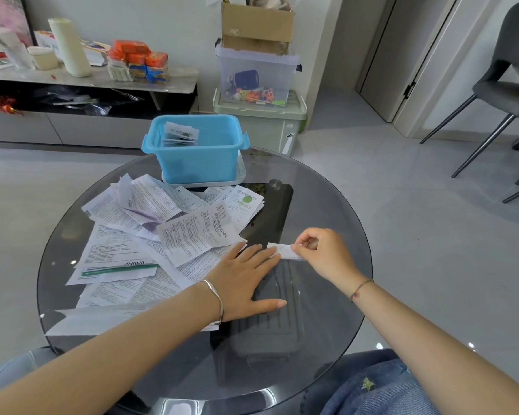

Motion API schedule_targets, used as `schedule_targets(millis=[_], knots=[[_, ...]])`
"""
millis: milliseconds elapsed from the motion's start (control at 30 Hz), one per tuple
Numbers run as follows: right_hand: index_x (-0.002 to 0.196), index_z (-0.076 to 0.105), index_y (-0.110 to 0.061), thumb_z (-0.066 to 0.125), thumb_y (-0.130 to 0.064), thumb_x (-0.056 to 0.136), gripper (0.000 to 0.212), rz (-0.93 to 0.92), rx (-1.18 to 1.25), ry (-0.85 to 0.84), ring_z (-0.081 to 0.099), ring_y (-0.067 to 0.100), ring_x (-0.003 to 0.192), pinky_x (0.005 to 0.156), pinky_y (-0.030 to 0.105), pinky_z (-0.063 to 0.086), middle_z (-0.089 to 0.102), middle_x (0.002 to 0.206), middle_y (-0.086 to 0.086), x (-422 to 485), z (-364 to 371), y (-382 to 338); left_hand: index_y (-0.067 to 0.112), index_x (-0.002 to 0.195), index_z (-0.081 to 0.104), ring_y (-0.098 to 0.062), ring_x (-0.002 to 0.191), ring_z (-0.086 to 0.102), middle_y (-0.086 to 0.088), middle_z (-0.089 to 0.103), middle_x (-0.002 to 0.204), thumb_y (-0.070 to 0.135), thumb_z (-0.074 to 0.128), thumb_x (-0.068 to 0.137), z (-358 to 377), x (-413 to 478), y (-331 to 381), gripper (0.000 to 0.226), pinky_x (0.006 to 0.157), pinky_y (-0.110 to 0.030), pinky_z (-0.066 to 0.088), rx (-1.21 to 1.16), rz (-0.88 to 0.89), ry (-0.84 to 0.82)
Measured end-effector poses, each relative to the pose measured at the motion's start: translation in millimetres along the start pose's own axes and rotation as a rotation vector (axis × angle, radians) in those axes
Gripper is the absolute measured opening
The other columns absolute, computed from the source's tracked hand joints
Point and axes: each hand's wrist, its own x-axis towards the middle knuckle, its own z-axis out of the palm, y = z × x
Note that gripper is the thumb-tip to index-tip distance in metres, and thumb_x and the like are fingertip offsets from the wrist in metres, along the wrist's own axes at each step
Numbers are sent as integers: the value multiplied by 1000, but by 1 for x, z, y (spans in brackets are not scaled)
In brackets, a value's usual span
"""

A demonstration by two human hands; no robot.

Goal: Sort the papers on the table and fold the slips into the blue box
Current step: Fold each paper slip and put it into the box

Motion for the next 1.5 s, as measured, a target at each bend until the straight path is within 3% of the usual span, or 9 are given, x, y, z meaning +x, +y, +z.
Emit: schedule_targets(millis=[100, 333, 833, 933, 1067, 1133, 1267, 1400, 1500], knots=[[73, 67, -16, 70, -13, 82, 11, 3, -16, -5, 50, 4, 54, 51, 11, 37, 58, 63, -9, 0, 0, -1, 19, 153, 8, -16, 147, 7, 3, 10, 160, 78, 10, 76, 1, 1, 1, 98, 116, -34, -9, 0, -12, -34], [74, 59, -19, 65, -13, 84, 13, 34, -63, -10, 52, 6, 60, 52, 15, 37, 59, 69, -4, 3, 1, -1, 17, 153, 4, -16, 147, 5, 2, 6, 161, 81, 0, 67, -2, 6, 4, 107, 118, -36, -7, 18, -16, -89], [77, 63, -17, 69, -24, 85, 13, 11, 13, 47, 49, 5, 58, 55, 16, 40, 61, 72, -4, 0, 3, 2, 16, 153, 1, -18, 147, 3, 0, 1, 161, 83, -6, 59, 1, 8, 6, 116, 117, -35, -5, 7, -28, -113], [87, 67, -18, 63, -25, 90, 9, -124, -62, 94, 52, 6, 69, 62, 22, 42, 61, 88, -9, -8, -1, 2, 14, 153, 1, -19, 147, 3, -2, 1, 161, 83, -6, 58, 0, 8, 8, 117, 117, -35, -5, 15, -27, -115], [94, 74, -15, 48, -22, 89, 27, -542, -380, 168, 59, 16, 91, 75, 31, 51, 68, 97, -6, -27, -9, 8, 13, 153, 2, -20, 147, 4, -2, 3, 161, 82, -6, 58, 1, 9, 9, 118, 117, -35, -4, 28, -29, -119], [97, 75, -15, 43, -23, 86, 35, -643, -479, 123, 61, 17, 98, 84, 32, 50, 70, 102, -5, -35, -8, 12, 12, 153, 3, -20, 147, 4, -3, 3, 161, 82, -6, 58, 1, 9, 9, 118, 118, -34, -4, 25, -31, -116], [113, 70, -14, 39, -22, 87, 41, -669, -581, 8, 58, 17, 113, 99, 33, 43, 67, 118, -4, -42, -1, 15, 12, 153, 2, -20, 147, 4, -4, 3, 161, 82, -7, 58, -1, 9, 9, 118, 118, -33, -4, 34, -24, -115], [115, 69, -14, 37, -21, 84, 44, -651, -604, 9, 59, 17, 113, 99, 33, 43, 66, 118, -3, -41, 2, 16, 11, 153, 4, -20, 147, 5, -5, 5, 161, 83, -4, 61, -1, 10, 11, 117, 118, -34, -3, 35, -25, -125], [108, 72, -15, 37, -21, 81, 45, -642, -614, 32, 61, 18, 107, 95, 32, 47, 69, 113, -3, -39, 3, 13, 11, 153, 6, -21, 147, 7, -5, 7, 160, 80, 9, 71, -3, 10, 11, 107, 119, -35, -1, 27, -30, -139]])
